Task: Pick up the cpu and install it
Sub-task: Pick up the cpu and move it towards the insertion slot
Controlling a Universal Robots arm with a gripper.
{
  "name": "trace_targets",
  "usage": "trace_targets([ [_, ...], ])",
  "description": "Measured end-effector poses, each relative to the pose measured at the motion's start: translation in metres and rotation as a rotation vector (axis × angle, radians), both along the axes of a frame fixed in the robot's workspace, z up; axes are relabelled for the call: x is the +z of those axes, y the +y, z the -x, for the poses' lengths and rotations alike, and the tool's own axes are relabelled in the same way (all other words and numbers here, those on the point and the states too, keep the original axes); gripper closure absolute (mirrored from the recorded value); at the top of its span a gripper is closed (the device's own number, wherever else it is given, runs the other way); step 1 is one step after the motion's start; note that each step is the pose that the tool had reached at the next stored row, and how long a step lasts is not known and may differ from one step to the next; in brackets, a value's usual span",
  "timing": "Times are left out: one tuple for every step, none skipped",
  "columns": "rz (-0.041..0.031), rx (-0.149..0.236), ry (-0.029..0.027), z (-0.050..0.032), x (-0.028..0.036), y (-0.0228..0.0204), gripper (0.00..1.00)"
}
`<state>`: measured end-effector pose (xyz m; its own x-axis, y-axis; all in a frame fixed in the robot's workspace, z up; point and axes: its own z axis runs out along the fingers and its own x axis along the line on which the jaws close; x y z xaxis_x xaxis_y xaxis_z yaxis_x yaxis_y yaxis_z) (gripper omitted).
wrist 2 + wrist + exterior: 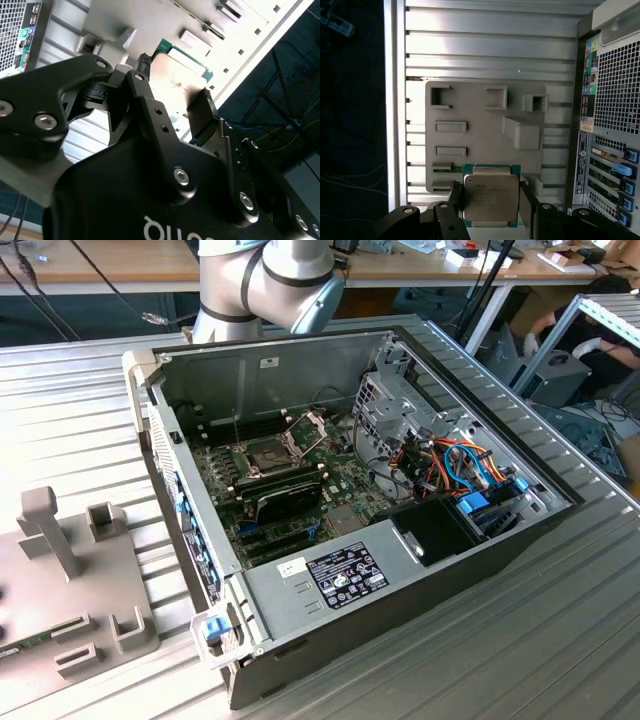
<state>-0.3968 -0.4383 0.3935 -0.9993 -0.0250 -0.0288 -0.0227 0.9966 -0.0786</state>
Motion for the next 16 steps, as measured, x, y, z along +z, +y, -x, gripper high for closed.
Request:
trace_targets([
  [0.0,0.0,-0.0001,-0.0045,0.0,0.0,0.45],
  [-0.0001,0.0,-0.0002,-0.0078,-0.0001,0.0,0.45],
  [0.0,0.0,0.0,-0.0141,0.0,0.0,0.45],
  [0.0,0.0,-0.0001,-0.0182,0.0,0.0,0.45],
  [-0.0001,0.0,-0.0002,-0.0232,-0.0001,-0.0001,0.45],
  [0.0,0.0,-0.0001,-0.0292,0.0,0.0,0.45],
  [0.0,0.0,0.0,-0.0346,0.0,0.0,0.45],
  [0.0,0.0,-0.0001,-0.039,0.0,-0.0001,0.45],
  [-0.0001,0.0,-0.0002,-0.0433,-0.0001,-0.0001,0.45],
  [0.0,0.0,0.0,-0.0473,0.0,-0.0001,0.45],
  [0.0,0.0,0.0,-0.0522,0.0,-0.0001,0.45],
  [0.0,0.0,-0.0002,-0.057,-0.0001,-0.0001,0.45],
  [-0.0001,0.0,-0.0002,-0.0619,-0.0001,-0.0001,0.45],
  [0.0,0.0,-0.0001,-0.0662,0.0,-0.0001,0.45],
  [0.0,0.0,0.0,-0.072,0.0,-0.0001,0.45],
  [-0.0001,0.0,-0.0001,-0.0766,-0.0001,-0.0001,0.45],
])
